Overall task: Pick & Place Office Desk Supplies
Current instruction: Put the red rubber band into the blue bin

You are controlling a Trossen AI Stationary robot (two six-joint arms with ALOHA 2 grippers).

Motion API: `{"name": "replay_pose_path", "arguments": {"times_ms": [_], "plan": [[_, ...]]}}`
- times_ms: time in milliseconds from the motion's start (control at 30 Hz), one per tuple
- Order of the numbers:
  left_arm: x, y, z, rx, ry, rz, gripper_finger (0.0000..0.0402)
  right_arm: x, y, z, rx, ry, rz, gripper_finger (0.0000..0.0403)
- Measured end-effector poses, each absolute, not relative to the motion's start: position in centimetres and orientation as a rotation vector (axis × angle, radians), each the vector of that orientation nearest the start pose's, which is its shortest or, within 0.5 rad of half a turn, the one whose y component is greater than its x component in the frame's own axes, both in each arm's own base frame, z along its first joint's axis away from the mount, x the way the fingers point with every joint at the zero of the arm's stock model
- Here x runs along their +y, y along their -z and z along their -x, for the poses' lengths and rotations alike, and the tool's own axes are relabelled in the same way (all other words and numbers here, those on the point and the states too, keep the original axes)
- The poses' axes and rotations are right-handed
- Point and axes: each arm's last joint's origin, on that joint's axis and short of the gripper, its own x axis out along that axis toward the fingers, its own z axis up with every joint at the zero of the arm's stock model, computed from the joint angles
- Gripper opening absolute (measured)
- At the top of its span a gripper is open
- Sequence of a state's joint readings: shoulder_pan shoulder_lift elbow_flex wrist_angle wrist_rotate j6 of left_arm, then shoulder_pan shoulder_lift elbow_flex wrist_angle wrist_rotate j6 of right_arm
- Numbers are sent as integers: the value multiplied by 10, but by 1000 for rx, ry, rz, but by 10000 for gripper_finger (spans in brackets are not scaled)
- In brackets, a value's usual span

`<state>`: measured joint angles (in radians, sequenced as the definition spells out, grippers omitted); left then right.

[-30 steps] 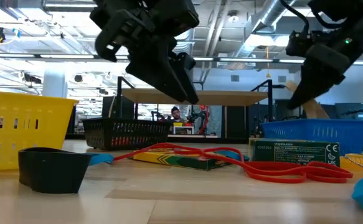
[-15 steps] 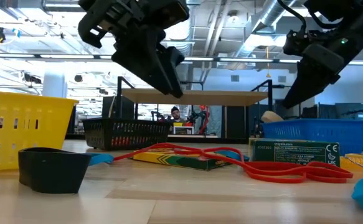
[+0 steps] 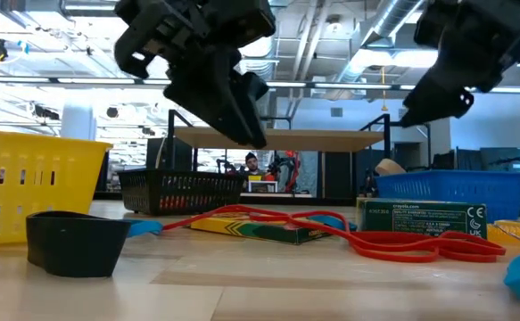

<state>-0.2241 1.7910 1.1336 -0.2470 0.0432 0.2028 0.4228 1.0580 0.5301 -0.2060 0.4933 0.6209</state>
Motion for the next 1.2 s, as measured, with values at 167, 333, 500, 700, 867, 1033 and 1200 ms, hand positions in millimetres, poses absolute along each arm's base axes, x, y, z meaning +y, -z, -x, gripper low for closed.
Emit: {"name": "replay_pose_path", "arguments": {"times_ms": [167, 333, 500, 700, 867, 1033, 1200], "plan": [[-81, -167, -356, 980, 289, -307, 161, 79, -203, -189, 570, 215, -287, 260], [-79, -159, -355, 1035, 228, -275, 182, 81, -204, -189, 564, 204, -288, 260], [-79, -152, -356, 1058, 203, -232, 204, 81, -203, -189, 566, 204, -279, 260], [-80, -143, -357, 1084, 233, -214, 221, 80, -203, -189, 570, 202, -267, 260], [-78, -140, -358, 1097, 233, -208, 222, 80, -203, -188, 575, 203, -264, 260], [-79, -139, -358, 1100, 252, -196, 208, 80, -203, -188, 575, 203, -264, 260], [-77, -139, -358, 1110, 300, -157, 152, 80, -203, -188, 576, 207, -272, 260]]}}
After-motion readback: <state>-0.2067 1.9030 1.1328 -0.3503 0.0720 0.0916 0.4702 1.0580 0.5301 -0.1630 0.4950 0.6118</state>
